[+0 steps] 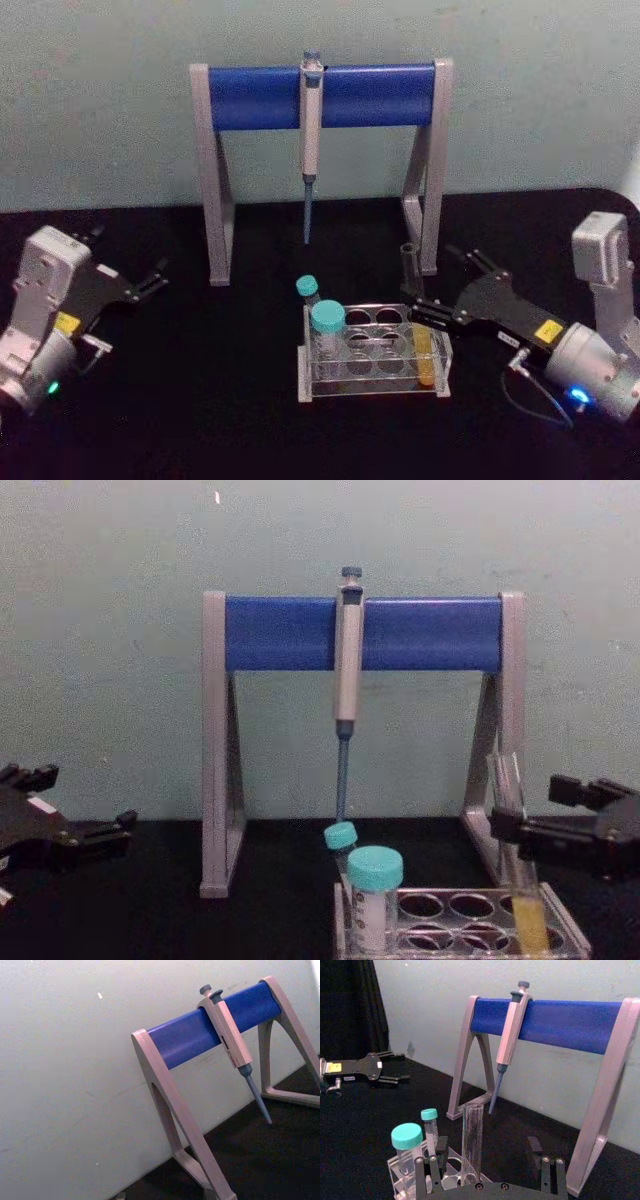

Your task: Pick up the test tube from the test tube rack, shake it, then place it back into the test tube rack.

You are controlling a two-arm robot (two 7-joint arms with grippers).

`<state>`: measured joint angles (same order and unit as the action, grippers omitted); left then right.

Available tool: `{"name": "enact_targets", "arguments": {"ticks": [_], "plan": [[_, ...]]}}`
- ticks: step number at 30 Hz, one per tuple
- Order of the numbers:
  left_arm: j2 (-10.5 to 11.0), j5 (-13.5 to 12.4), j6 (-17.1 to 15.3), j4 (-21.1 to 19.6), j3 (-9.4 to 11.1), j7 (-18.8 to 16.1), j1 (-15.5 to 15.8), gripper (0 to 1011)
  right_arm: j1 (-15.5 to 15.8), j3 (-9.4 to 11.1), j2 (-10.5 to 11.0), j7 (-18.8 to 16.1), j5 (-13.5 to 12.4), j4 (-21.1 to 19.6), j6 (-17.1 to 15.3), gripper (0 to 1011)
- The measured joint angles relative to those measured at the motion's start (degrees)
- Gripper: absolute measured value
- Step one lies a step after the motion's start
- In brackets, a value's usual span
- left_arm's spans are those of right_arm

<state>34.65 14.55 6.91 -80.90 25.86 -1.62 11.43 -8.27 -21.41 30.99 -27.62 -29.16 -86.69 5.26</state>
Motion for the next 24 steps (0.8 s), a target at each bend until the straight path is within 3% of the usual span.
{"name": "enact_targets", "arguments": {"ticks": [10, 24], "plan": [[0.00, 0.00, 0.00, 0.00, 0.00, 0.00, 0.00, 1001, -2.11, -0.34, -1.58, -0.94, 1.07, 1.06, -3.76, 1000], [0.00, 0.00, 0.00, 0.00, 0.00, 0.00, 0.00, 1001, -2.85, -0.49, -0.65, -0.43, 2.20, -1.56, -8.77, 1000]]}}
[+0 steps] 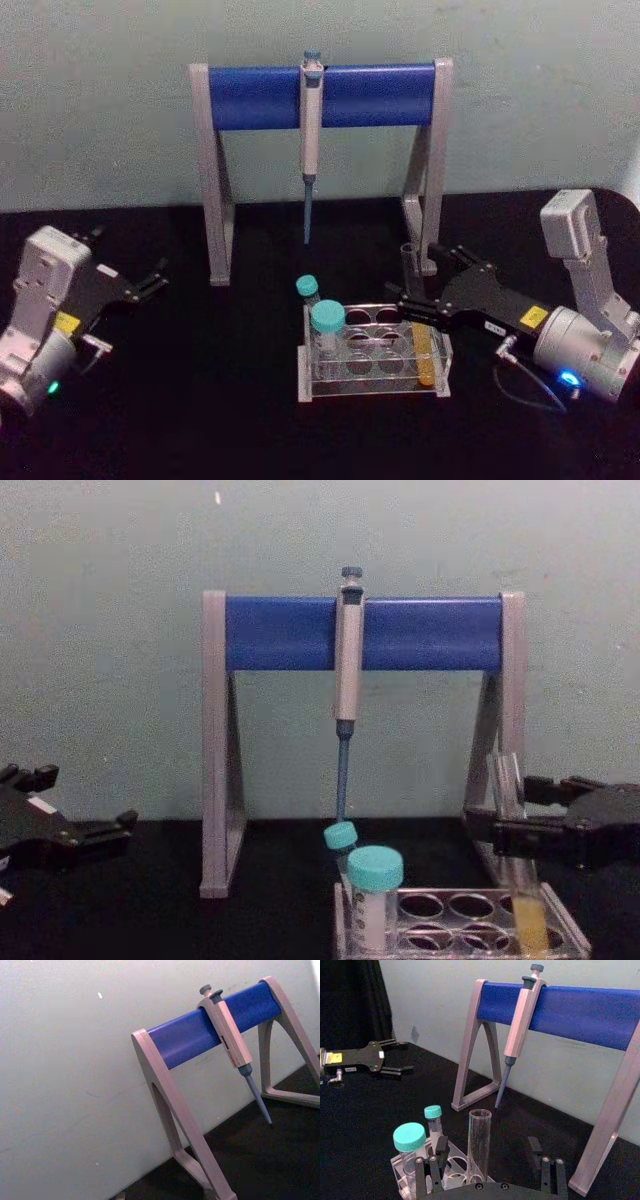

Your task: Pick up the test tube from the test tube rack, shake it, then place it back into the test tube rack.

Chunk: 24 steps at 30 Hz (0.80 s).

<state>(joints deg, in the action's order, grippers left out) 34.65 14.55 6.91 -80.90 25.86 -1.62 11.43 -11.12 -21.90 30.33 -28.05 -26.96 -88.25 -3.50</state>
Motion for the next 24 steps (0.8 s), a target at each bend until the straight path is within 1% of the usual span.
{"name": "enact_targets", "arguments": {"ticks": [13, 24], "plan": [[0.00, 0.00, 0.00, 0.00, 0.00, 0.00, 0.00, 1001, -0.51, -0.08, 0.37, 0.22, 0.15, -0.68, -1.77, 1000], [0.00, 0.00, 0.00, 0.00, 0.00, 0.00, 0.00, 1001, -0.52, 0.01, 0.41, 0.34, -0.27, -0.92, -2.07, 1000]]}}
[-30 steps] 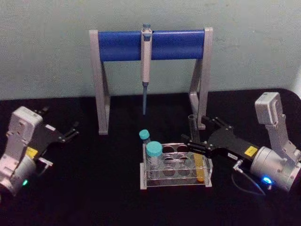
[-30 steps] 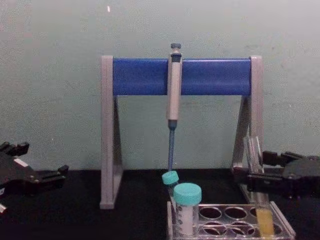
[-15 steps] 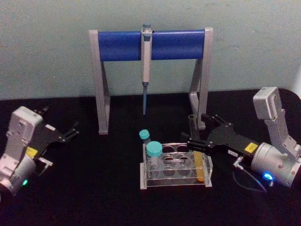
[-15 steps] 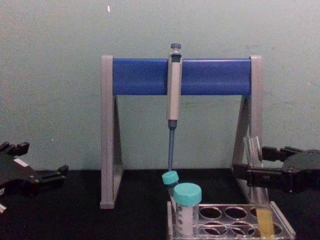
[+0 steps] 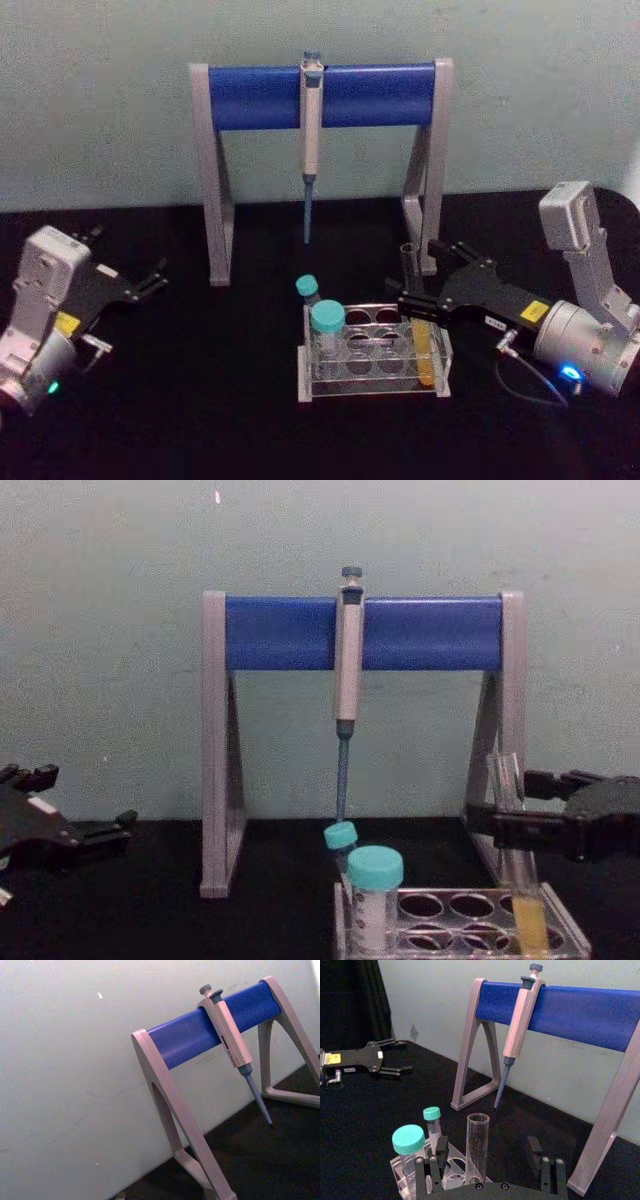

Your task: Pick up the test tube from the test tube rack, shake it, then place it back into the test tube rack.

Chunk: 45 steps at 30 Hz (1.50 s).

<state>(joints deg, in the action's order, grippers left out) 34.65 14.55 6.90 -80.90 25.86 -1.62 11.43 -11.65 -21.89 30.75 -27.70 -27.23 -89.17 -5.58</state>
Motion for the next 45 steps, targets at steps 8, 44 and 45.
{"name": "enact_targets", "arguments": {"ticks": [8, 44, 45], "plan": [[0.00, 0.00, 0.00, 0.00, 0.00, 0.00, 0.00, 1001, 0.03, 0.00, 0.00, 0.00, 0.00, 0.00, 0.02, 1000], [0.00, 0.00, 0.00, 0.00, 0.00, 0.00, 0.00, 1001, 0.05, 0.00, 0.00, -0.10, 0.00, 0.09, 0.13, 353], [0.00, 0.00, 0.00, 0.00, 0.00, 0.00, 0.00, 1001, 0.05, 0.00, 0.00, -0.10, 0.00, 0.09, 0.13, 310]]}}
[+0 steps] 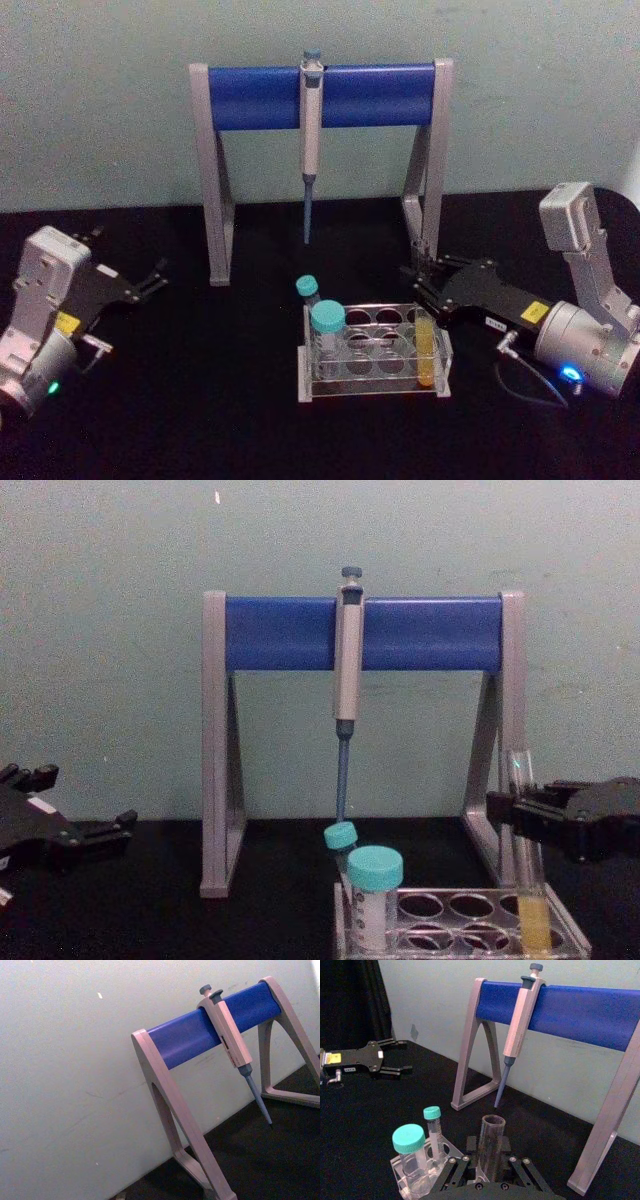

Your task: Pick up the test tube from the test tube rack, shake it, then place it back into the test tube rack.

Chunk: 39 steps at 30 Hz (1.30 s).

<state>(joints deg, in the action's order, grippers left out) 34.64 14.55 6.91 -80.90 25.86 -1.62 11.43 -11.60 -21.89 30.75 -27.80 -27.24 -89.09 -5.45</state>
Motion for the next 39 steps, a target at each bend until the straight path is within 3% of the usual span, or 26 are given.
{"name": "enact_targets", "arguments": {"ticks": [4, 30, 39], "plan": [[0.00, 0.00, 0.00, 0.00, 0.00, 0.00, 0.00, 1001, 0.00, 0.00, 0.00, -0.05, -0.02, -0.01, 0.01, 233], [0.00, 0.00, 0.00, 0.00, 0.00, 0.00, 0.00, 1001, 0.01, -0.01, 0.01, -0.04, 0.00, -0.01, 0.04, 234], [0.00, 0.00, 0.00, 0.00, 0.00, 0.00, 0.00, 1001, 0.53, 0.69, -0.19, -1.05, -1.53, 0.00, 2.20, 233]]}}
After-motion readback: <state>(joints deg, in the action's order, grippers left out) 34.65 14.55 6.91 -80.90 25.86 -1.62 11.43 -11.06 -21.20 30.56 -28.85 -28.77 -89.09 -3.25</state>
